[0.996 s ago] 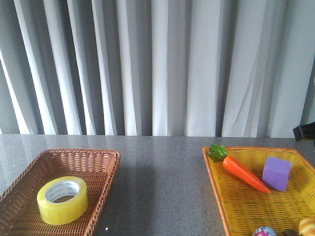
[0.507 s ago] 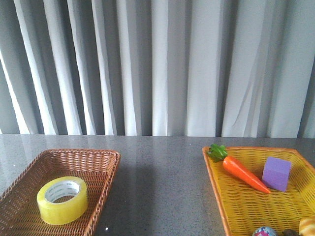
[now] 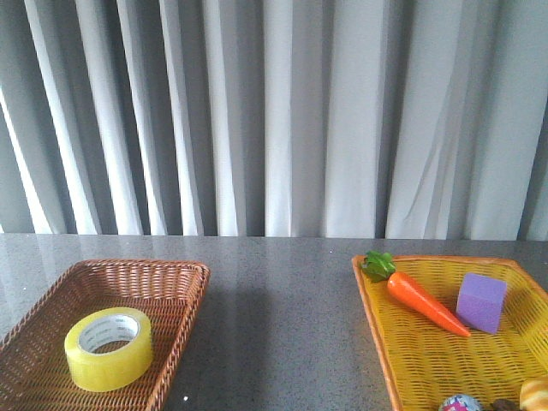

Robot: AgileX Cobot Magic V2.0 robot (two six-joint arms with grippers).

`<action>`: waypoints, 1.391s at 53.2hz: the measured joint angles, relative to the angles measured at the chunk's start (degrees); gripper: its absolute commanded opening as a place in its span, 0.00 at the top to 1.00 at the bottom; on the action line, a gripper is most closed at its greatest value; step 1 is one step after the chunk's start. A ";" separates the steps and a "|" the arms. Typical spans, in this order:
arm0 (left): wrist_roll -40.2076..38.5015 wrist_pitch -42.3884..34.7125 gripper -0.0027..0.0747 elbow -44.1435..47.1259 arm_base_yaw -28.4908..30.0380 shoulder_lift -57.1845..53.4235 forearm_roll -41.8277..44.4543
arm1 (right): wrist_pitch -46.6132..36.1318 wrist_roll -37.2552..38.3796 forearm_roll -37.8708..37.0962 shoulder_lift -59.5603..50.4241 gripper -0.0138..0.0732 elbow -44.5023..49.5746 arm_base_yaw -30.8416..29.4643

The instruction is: Transfer tape with both arms

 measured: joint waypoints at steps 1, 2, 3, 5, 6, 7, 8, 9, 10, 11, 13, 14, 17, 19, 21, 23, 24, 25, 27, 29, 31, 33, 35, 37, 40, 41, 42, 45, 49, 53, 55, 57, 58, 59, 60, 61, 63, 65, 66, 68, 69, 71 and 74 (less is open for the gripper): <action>0.00 0.00 0.97 0.00 0.00 0.00 0.00 | -0.06 0.00 0.14 -0.84 0.85 0.29 0.00; 0.00 0.00 0.97 0.00 0.00 0.00 0.00 | -0.06 0.00 0.14 -1.37 0.85 0.56 0.00; 0.00 0.00 0.97 0.00 0.00 0.00 0.00 | 0.08 0.00 0.14 -2.39 0.85 0.64 0.00; 0.00 0.00 0.97 0.00 0.00 0.00 0.00 | 0.45 0.00 0.06 -3.31 0.85 0.64 0.00; 0.00 0.00 0.97 0.00 0.00 0.00 0.00 | 0.54 0.00 -0.04 -3.53 0.85 0.64 0.00; 0.00 0.00 0.97 0.00 0.00 0.00 0.00 | 0.79 0.00 -0.11 -3.83 0.85 0.64 0.00; 0.00 0.00 0.97 0.00 0.00 0.00 0.00 | 1.10 0.00 -0.17 -3.96 0.85 0.64 0.00; 0.00 0.00 0.97 0.00 0.00 0.00 0.00 | 1.36 0.00 -0.26 -3.99 0.85 0.64 0.00; 0.00 0.00 0.97 0.00 0.00 0.00 0.00 | 1.57 0.00 -0.31 -4.07 0.85 0.64 0.00; 0.00 0.00 0.97 0.00 0.00 0.00 0.00 | 1.69 0.00 -0.30 -4.12 0.85 0.64 0.00; 0.00 0.00 0.97 0.00 0.00 0.00 0.00 | 1.78 0.00 -0.30 -4.17 0.85 0.64 0.00; 0.00 0.00 0.97 0.00 0.00 0.00 0.00 | 1.78 0.00 -0.30 -4.17 0.85 0.64 0.00; 0.00 0.00 0.97 0.00 0.00 0.00 0.00 | 1.90 0.00 -0.32 -4.24 0.85 0.64 0.00; 0.00 0.00 0.97 0.00 0.00 0.00 0.00 | 1.91 0.00 -0.32 -4.29 0.85 0.64 0.00; 0.00 0.00 0.97 0.00 0.00 0.00 0.00 | 1.96 0.00 -0.37 -4.28 0.85 0.64 0.00; 0.00 0.00 0.97 0.00 0.00 0.00 0.00 | 2.02 -0.05 -0.39 -4.28 0.85 0.64 0.00; 0.00 0.00 0.97 0.00 0.00 0.00 0.00 | 2.02 -0.05 -0.44 -4.28 0.85 0.64 0.00; 0.00 0.00 0.97 0.00 0.00 0.00 0.00 | 2.02 -0.05 -0.44 -4.28 0.85 0.64 0.00; 0.00 0.00 0.97 0.00 0.00 0.00 0.00 | 2.02 -0.05 -0.44 -4.28 0.85 0.64 0.00; 0.00 0.00 0.97 0.00 0.00 0.00 0.00 | 2.02 -0.05 -0.44 -4.28 0.85 0.64 0.00; 0.00 0.00 0.97 0.00 0.00 0.00 0.00 | 2.02 -0.05 -0.46 -4.28 0.85 0.64 0.00; 0.00 0.00 0.97 0.00 0.00 0.00 0.00 | 2.02 -0.05 -0.46 -4.28 0.85 0.64 0.00; 0.00 0.00 0.97 0.00 0.00 0.00 0.00 | 2.02 -0.05 -0.46 -4.28 0.85 0.64 0.00; 0.00 0.00 0.97 0.00 0.00 0.00 0.00 | 2.02 -0.05 -0.46 -4.28 0.85 0.64 0.00; 0.00 0.00 0.97 0.00 0.00 0.00 0.00 | 2.02 -0.05 -0.46 -4.28 0.85 0.64 0.00; 0.00 0.00 0.97 0.00 0.00 0.00 0.00 | 2.02 -0.05 -0.46 -4.28 0.85 0.64 0.00; 0.00 0.00 0.97 0.00 0.00 0.00 0.00 | 2.02 -0.05 -0.46 -4.28 0.85 0.64 0.00; 0.00 0.00 0.97 0.00 0.00 0.00 0.00 | 2.02 -0.05 -0.46 -4.28 0.85 0.64 0.00; 0.00 0.00 0.97 0.00 0.00 0.00 0.00 | 2.02 -0.05 -0.46 -4.28 0.85 0.64 0.00; 0.00 0.00 0.97 0.00 0.00 0.00 0.00 | 2.02 -0.05 -0.46 -4.28 0.85 0.64 0.00; 0.00 0.00 0.97 0.00 0.00 0.00 0.00 | 2.02 -0.05 -0.46 -4.28 0.85 0.64 0.00; 0.00 0.00 0.97 0.00 0.00 0.00 0.00 | 2.02 -0.05 -0.46 -4.28 0.85 0.64 0.00; 0.00 0.00 0.97 0.00 0.00 0.00 0.00 | 2.02 -0.05 -0.46 -4.28 0.85 0.64 0.00; 0.00 0.00 0.97 0.00 0.00 0.00 0.00 | 2.02 -0.05 -0.46 -4.28 0.85 0.64 0.00; 0.00 0.00 0.97 0.00 0.00 0.00 0.00 | 2.02 -0.05 -0.46 -4.28 0.85 0.64 0.00; 0.00 0.00 0.97 0.00 0.00 0.00 0.00 | 2.02 -0.05 -0.46 -4.28 0.85 0.64 0.00; 0.00 0.00 0.97 0.00 0.00 0.00 0.00 | 2.02 -0.05 -0.46 -4.28 0.85 0.64 0.00; 0.00 0.00 0.97 0.00 0.00 0.00 0.00 | 2.02 -0.05 -0.46 -4.28 0.85 0.64 0.00; 0.00 0.00 0.97 0.00 0.00 0.00 0.00 | 2.02 -0.05 -0.46 -4.28 0.85 0.64 0.00; 0.00 0.00 0.97 0.00 0.00 0.00 0.00 | 2.02 -0.05 -0.46 -4.28 0.85 0.64 0.00; 0.00 0.00 0.97 0.00 0.00 0.00 0.00 | 2.02 -0.05 -0.46 -4.28 0.85 0.64 0.00; 0.00 0.00 0.97 0.00 0.00 0.00 0.00 | 2.02 -0.05 -0.46 -4.28 0.85 0.64 0.00; 0.00 0.00 0.97 0.00 0.00 0.00 0.00 | 2.02 -0.05 -0.46 -4.28 0.85 0.64 0.00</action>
